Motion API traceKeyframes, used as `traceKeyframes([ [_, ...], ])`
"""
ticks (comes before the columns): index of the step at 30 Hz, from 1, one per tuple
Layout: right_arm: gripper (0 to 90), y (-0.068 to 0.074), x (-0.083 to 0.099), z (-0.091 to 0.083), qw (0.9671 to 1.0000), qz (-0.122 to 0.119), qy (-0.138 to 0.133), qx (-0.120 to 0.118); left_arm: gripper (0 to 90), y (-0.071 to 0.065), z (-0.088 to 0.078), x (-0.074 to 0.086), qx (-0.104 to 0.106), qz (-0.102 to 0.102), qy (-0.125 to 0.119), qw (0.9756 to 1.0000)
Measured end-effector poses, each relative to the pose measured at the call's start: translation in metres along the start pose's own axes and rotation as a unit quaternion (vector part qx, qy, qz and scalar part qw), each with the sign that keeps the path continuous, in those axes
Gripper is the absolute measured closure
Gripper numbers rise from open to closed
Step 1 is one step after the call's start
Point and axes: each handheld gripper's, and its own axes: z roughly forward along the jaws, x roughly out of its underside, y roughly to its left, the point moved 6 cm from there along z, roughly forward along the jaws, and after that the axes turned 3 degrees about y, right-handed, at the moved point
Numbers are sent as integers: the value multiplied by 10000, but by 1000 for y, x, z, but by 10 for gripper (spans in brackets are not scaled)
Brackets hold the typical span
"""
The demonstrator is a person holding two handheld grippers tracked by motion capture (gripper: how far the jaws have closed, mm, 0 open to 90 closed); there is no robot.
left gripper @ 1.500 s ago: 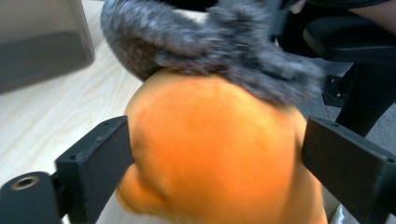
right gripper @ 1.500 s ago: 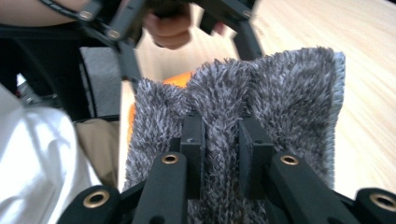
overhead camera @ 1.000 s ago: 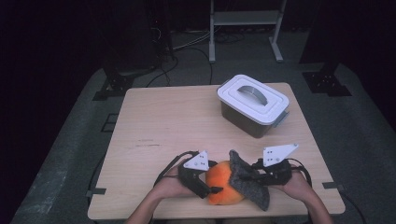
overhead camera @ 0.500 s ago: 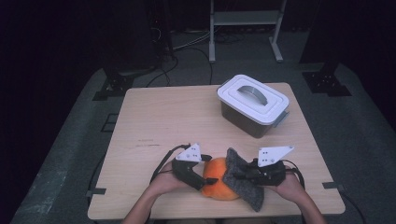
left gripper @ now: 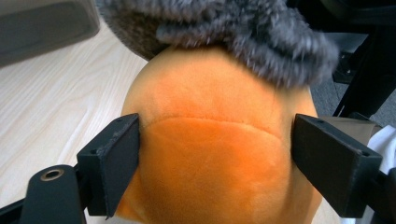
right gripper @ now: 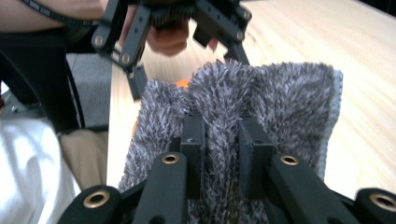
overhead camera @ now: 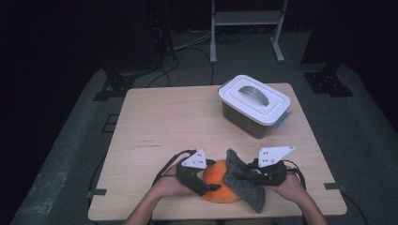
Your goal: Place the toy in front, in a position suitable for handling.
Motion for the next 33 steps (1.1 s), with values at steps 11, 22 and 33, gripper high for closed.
traceKeyframes([
  [11, 737, 0, 9, 2, 9998, 93, 135, -70, 28, 3, 3, -2, 48, -224, 94, 9997],
  [22, 742, 2, -5, 0, 9999, 12, -94, -82, 327, 0, -4, -5, -498, 651, 55, 9966],
  [33, 736, -7, 7, 1, 9999, 119, 19, -74, 283, 3, -5, 0, -456, 593, -23, 9972],
])
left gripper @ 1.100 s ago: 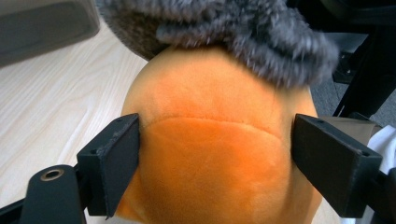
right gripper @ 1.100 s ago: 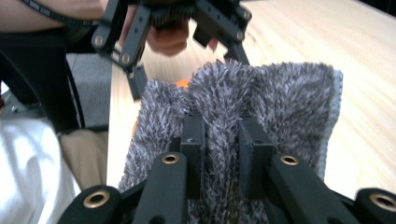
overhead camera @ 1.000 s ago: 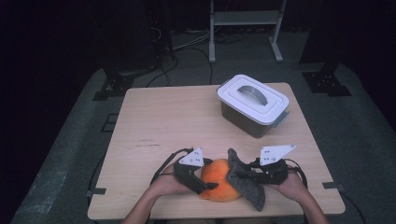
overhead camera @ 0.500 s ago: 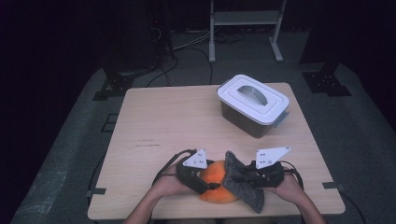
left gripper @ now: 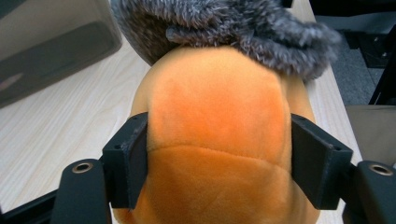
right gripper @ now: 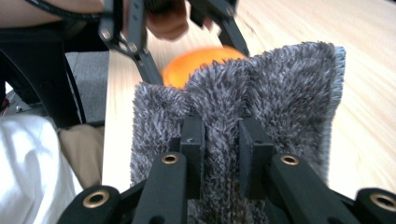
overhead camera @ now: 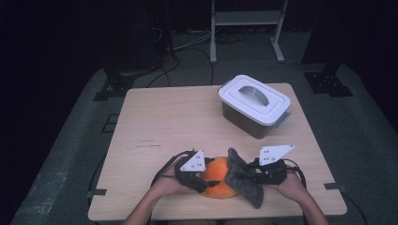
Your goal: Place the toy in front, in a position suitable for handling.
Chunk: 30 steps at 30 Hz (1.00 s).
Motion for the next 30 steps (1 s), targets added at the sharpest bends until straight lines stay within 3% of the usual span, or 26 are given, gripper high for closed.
traceKeyframes([
  [4, 734, -7, 9, -7, 9998, 159, 71, 60, 273, 0, 0, 1, 20, -88, -53, 9999],
  [8, 735, -6, 2, -7, 9997, 105, -72, 188, 260, 1, 1, 2, 51, -168, -53, 9998],
  [11, 737, -3, -2, 2, 9998, 29, -10, 191, 159, 4, 2, 3, 32, -286, -33, 9996],
  [12, 737, 0, 0, 6, 9999, 0, 79, 129, 89, 5, 2, 2, 123, -498, -81, 9986],
  [15, 736, 3, 0, 5, 9999, -51, 118, 94, 62, 6, 2, 1, 195, -596, -160, 9979],
  [18, 735, 10, -4, 6, 9998, -165, 31, 47, 72, 5, 5, 1, 267, -690, -160, 9971],
  [21, 736, 10, -6, 7, 9997, -197, 9, 126, 140, 6, 4, 4, 220, -678, -176, 9973],
  [23, 738, 8, -5, 7, 9999, -126, -13, 89, 228, 6, 3, 5, 239, -622, -209, 9976],
  [30, 744, -3, 8, 1, 9999, 121, 8, 19, 251, 5, 2, 6, 272, -600, -235, 9975],
])
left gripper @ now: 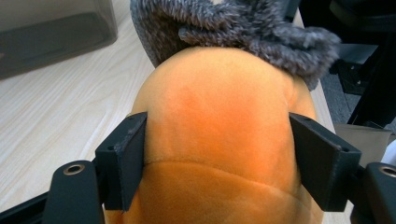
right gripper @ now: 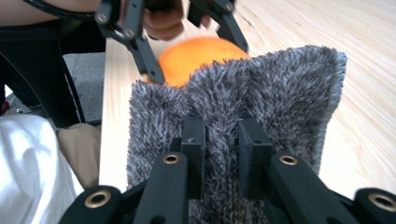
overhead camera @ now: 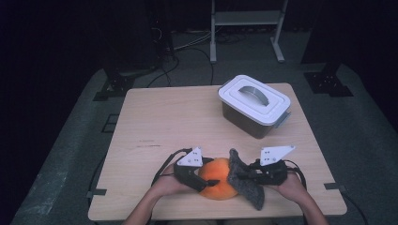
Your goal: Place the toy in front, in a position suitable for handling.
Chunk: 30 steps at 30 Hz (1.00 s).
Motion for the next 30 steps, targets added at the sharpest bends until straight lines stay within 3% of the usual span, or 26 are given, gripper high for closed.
traceKeyframes([
  [7, 747, -11, 10, -8, 9996, 207, 101, 152, 253, 0, -2, 2, 1, 23, -48, 10000],
  [9, 747, -12, 4, -11, 9994, 269, -109, 179, 254, -1, -2, 2, 3, 39, -62, 10000],
  [12, 747, -9, -6, -9, 9985, 333, -430, 39, 253, 1, -1, 3, 3, -25, -90, 10000],
  [17, 746, -6, -3, 1, 9994, 267, -203, -60, 254, 2, -2, 4, 29, -36, -75, 10000],
  [23, 745, -16, 19, -7, 9988, 411, 243, 137, 254, 5, -3, 7, 55, -158, -105, 9998],
  [27, 745, -17, 12, -14, 9989, 412, 10, 237, 254, 6, -5, 9, 74, -183, -128, 9997],
  [30, 745, -12, 2, -11, 9992, 328, -151, 146, 253, 6, -5, 8, 77, -181, -122, 9997],
])
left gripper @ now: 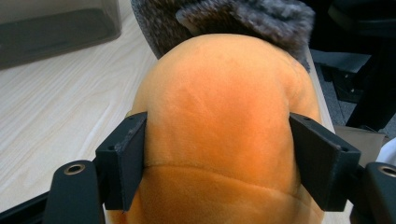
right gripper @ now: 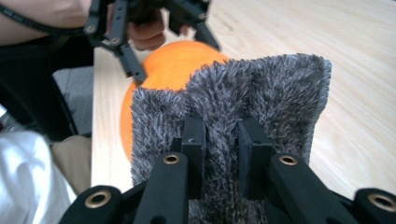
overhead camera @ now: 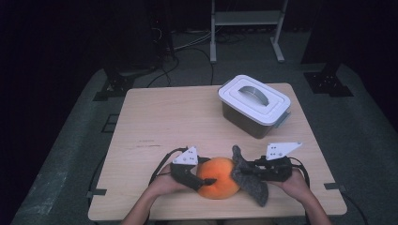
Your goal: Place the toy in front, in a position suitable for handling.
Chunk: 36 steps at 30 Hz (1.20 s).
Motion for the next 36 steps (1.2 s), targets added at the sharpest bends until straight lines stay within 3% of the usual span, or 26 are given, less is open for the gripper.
traceKeyframes([
  [2, 744, 3, 3, 6, 9998, -77, 191, -48, 253, 0, 0, 0, 8, 14, 19, 10000],
  [5, 743, 2, 7, 9, 9996, -18, 235, -124, 253, -1, 0, 0, -1, 36, 29, 10000],
  [6, 743, -1, 12, 7, 9990, -58, 435, -48, 253, -1, 0, 0, -11, 0, 19, 10000],
  [10, 744, -5, 19, 3, 9978, -123, 644, 98, 252, -1, 0, 0, -17, -2, 14, 10000],
  [13, 746, -6, 13, -2, 9991, -70, 411, 103, 252, -1, 1, 0, -9, -2, -9, 10000],
  [16, 747, 0, -2, -3, 9999, -115, 7, 68, 248, -2, 2, -1, -6, 50, -38, 10000],
  [18, 746, 3, -8, 0, 9998, -173, -80, 64, 246, -3, 2, -1, -8, 65, -47, 10000],
  [22, 744, 7, -3, 12, 9997, -176, 134, -44, 226, -5, 3, -2, 40, 49, -62, 10000],
  [28, 749, 14, 4, 13, 9988, -335, 309, -185, 105, -6, 4, -8, 161, -91, -99, 9998],
  [33, 748, 17, 6, 13, 9981, -327, 347, -382, 71, -4, 8, -6, 214, -386, -79, 9990],
  [35, 748, 17, 6, 13, 9981, -329, 352, -383, 93, -4, 9, -6, 211, -425, -92, 9988],
  [36, 749, 16, 6, 13, 9982, -341, 359, -340, 155, -4, 8, -5, 121, -320, -24, 9994],
])
